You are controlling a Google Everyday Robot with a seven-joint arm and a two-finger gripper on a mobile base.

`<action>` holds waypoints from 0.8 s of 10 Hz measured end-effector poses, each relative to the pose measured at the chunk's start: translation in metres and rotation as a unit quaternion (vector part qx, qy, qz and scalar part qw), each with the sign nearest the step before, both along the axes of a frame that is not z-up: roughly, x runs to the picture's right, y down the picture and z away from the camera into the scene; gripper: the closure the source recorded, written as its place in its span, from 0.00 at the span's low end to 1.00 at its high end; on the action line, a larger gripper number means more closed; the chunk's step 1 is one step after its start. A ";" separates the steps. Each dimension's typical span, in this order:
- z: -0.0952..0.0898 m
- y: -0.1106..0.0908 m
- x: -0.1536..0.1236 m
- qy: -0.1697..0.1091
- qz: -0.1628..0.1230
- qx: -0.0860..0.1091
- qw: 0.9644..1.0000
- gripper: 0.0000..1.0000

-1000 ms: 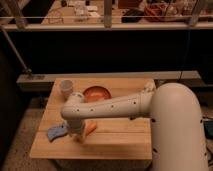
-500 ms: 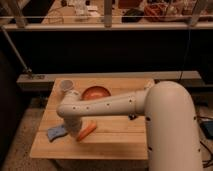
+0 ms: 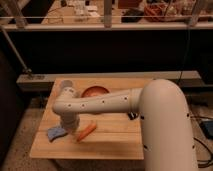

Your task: Place the pepper on the white sponge

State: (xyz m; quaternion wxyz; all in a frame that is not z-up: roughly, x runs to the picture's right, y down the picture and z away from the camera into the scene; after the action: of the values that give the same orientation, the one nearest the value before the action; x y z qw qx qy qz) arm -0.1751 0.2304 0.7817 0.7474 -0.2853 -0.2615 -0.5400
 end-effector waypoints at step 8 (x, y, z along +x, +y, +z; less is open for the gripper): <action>0.000 -0.002 0.010 0.012 0.008 -0.008 1.000 0.40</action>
State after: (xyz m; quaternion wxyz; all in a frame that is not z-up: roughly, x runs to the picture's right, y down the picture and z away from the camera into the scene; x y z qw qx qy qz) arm -0.1652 0.2281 0.7814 0.7525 -0.2955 -0.2587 -0.5286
